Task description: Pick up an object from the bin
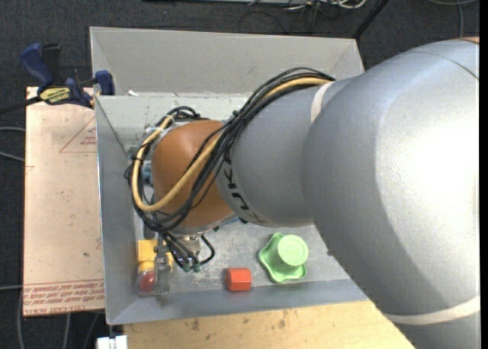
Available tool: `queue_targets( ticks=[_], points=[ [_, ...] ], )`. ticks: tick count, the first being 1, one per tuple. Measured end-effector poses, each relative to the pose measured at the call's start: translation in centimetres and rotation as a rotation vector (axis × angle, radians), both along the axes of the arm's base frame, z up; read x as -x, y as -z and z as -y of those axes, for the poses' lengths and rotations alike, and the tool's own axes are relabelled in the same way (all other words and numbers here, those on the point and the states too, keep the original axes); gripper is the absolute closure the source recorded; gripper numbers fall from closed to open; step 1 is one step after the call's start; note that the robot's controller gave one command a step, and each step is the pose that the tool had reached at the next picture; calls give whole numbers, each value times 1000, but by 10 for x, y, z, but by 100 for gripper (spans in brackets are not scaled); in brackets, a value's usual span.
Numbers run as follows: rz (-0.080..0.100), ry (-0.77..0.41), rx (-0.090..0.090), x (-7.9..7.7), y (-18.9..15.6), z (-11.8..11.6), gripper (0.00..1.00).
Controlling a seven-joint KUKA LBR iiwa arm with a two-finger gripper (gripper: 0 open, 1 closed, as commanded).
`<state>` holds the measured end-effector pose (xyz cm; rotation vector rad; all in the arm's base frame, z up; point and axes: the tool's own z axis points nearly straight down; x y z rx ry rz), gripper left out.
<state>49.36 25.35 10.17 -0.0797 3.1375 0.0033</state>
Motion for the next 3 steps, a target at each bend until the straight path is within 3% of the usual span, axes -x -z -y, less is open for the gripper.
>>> queue_targets(
  ticks=[1,2,3],
  points=[
    [-1,-274,1,0,2,0,0],
    [8,-466,2,1,30,1,0],
    [12,-462,0,0,30,1,0]
  ],
)
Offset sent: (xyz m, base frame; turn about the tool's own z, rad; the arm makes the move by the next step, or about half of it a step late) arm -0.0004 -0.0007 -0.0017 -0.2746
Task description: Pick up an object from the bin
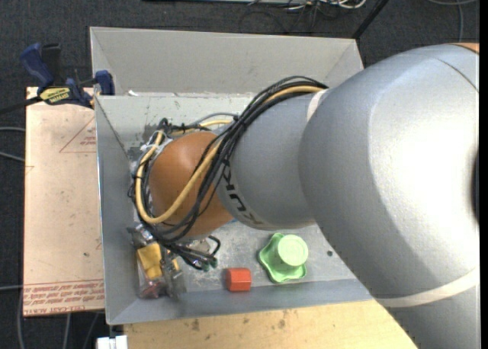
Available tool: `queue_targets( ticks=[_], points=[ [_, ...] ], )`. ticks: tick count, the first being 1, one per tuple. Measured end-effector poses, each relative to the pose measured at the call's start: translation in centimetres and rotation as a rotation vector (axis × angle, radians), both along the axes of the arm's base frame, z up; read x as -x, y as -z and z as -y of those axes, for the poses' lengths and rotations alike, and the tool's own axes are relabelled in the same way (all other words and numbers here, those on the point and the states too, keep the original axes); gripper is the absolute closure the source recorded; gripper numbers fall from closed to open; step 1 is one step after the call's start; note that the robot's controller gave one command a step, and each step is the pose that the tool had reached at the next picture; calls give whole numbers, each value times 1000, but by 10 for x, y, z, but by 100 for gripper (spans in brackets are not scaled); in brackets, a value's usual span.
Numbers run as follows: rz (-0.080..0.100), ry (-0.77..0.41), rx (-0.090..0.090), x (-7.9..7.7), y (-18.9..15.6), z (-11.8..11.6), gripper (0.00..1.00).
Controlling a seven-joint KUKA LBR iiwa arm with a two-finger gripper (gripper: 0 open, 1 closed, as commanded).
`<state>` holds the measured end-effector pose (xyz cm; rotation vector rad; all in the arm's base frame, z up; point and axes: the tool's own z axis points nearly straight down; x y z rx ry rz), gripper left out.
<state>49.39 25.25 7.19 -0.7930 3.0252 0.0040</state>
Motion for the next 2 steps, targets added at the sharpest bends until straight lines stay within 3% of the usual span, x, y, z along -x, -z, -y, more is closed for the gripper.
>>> queue_targets(
  ticks=[1,2],
  points=[
    [-2,-1,0,1,0,0,100],
    [-5,1,1,-1,-102,-2,100]
  ],
)
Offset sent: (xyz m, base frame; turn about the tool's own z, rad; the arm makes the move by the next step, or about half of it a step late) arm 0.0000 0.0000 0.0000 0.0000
